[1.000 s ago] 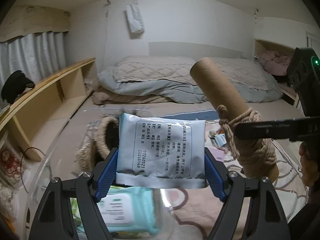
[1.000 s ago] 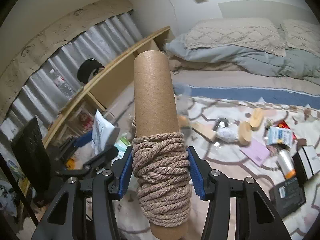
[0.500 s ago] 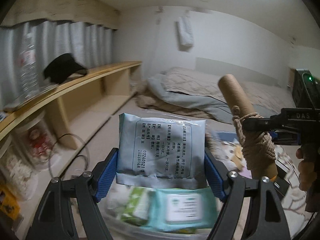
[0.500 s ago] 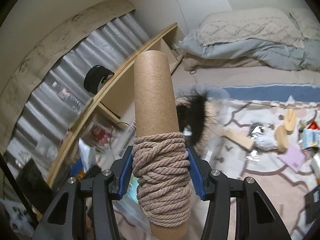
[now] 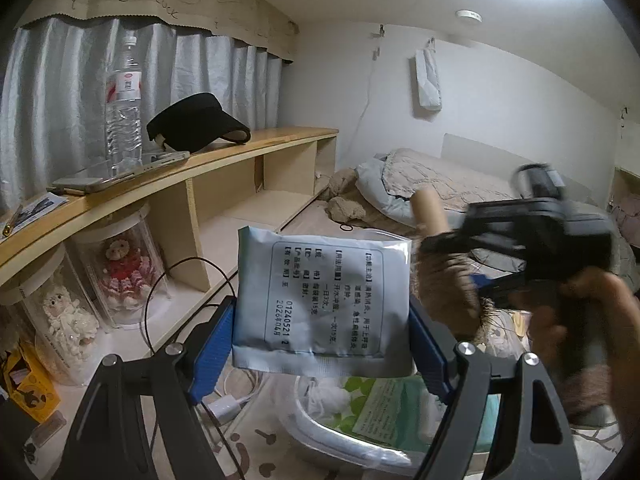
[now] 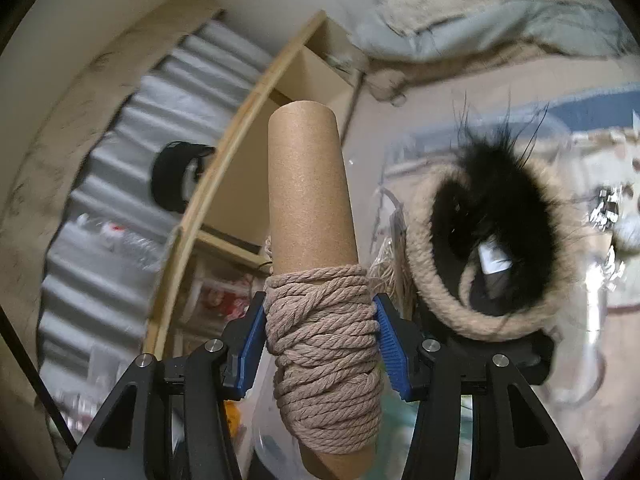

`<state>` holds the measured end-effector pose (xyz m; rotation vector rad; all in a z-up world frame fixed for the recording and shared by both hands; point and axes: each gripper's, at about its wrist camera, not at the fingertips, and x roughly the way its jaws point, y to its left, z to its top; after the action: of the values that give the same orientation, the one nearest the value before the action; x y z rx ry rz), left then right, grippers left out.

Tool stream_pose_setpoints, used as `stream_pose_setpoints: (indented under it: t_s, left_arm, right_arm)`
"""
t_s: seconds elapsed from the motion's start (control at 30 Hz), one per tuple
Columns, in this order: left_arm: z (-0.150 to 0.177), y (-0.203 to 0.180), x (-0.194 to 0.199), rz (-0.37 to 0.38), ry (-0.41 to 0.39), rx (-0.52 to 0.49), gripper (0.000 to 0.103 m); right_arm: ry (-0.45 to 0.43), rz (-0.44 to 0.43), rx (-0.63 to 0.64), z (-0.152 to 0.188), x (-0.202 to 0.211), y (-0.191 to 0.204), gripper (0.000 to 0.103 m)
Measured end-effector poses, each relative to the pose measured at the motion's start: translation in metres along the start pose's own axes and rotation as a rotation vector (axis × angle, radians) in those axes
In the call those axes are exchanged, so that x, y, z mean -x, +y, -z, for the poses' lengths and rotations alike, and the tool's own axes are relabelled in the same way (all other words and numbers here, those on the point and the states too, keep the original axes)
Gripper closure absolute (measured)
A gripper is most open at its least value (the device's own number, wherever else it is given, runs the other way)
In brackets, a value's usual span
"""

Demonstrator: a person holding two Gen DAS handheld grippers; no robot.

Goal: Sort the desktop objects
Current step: 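Carry the tube and the sachet with both tools over the clear bin, then lower the tube into the clear bin and open the right tool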

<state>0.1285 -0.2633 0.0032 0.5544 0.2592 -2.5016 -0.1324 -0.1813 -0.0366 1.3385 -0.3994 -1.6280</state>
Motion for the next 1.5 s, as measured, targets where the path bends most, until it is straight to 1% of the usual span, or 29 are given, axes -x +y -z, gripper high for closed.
stream_pose_setpoints:
  t_s: [0.07, 0.23, 0.27, 0.3, 0.33, 0.4, 0.53, 0.7, 0.87, 0.97, 1.1, 1.2, 1.33, 1.43, 1.5]
  left_arm:
    - [0.0, 0.002, 0.002, -0.006, -0.005, -0.009, 0.023]
    - [0.001, 0.009, 0.001, -0.018, -0.012, -0.024, 0.023]
    - [0.001, 0.011, 0.001, -0.018, -0.011, -0.021, 0.023]
    - [0.001, 0.013, -0.001, -0.016, -0.009, -0.015, 0.023]
    - [0.001, 0.015, -0.002, -0.012, -0.006, -0.009, 0.023]
    - [0.001, 0.016, -0.005, -0.002, 0.001, -0.001, 0.023]
    - [0.003, 0.013, -0.01, 0.013, 0.017, -0.009, 0.023]
    - [0.004, 0.0, -0.014, 0.035, 0.037, -0.031, 0.023]
    - [0.004, -0.017, -0.023, 0.083, 0.071, -0.038, 0.023]
    - [0.004, -0.03, -0.031, 0.103, 0.096, -0.051, 0.023]
    - [0.005, -0.048, -0.046, 0.129, 0.141, -0.065, 0.023]
    - [0.006, -0.062, -0.058, 0.126, 0.17, -0.083, 0.023]
    - [0.008, -0.076, -0.079, 0.15, 0.251, -0.071, 0.023]
    - [0.011, -0.088, -0.091, 0.155, 0.306, -0.075, 0.023]
    - [0.015, -0.097, -0.1, 0.157, 0.35, -0.085, 0.023]
  right_arm:
    - [0.006, 0.028, -0.05, 0.0, -0.018, -0.001, 0.05]
    - [0.005, 0.082, -0.129, 0.003, -0.052, -0.005, 0.049]
    - [-0.001, 0.091, -0.14, 0.004, -0.055, -0.006, 0.039]
    - [-0.006, 0.088, -0.144, 0.005, -0.057, -0.007, 0.027]
    - [-0.011, 0.081, -0.137, 0.004, -0.057, -0.006, 0.001]
    - [-0.031, 0.081, -0.079, 0.002, -0.051, -0.002, 0.0]
    - [-0.049, 0.125, 0.073, -0.005, -0.034, 0.006, 0.0]
    - [-0.038, 0.13, 0.201, -0.006, -0.014, 0.003, 0.001]
    - [-0.014, 0.111, 0.349, 0.006, 0.011, -0.002, 0.001]
    - [-0.02, 0.099, 0.403, 0.013, 0.029, -0.006, 0.001]
    - [-0.044, 0.05, 0.422, 0.018, 0.062, -0.017, 0.001]
    - [-0.074, 0.037, 0.45, 0.021, 0.088, -0.023, 0.001]
    - [-0.127, 0.052, 0.524, 0.028, 0.122, -0.03, 0.001]
    - [-0.162, 0.068, 0.583, 0.036, 0.14, -0.034, 0.001]
    - [-0.177, 0.064, 0.6, 0.039, 0.149, -0.037, 0.001]
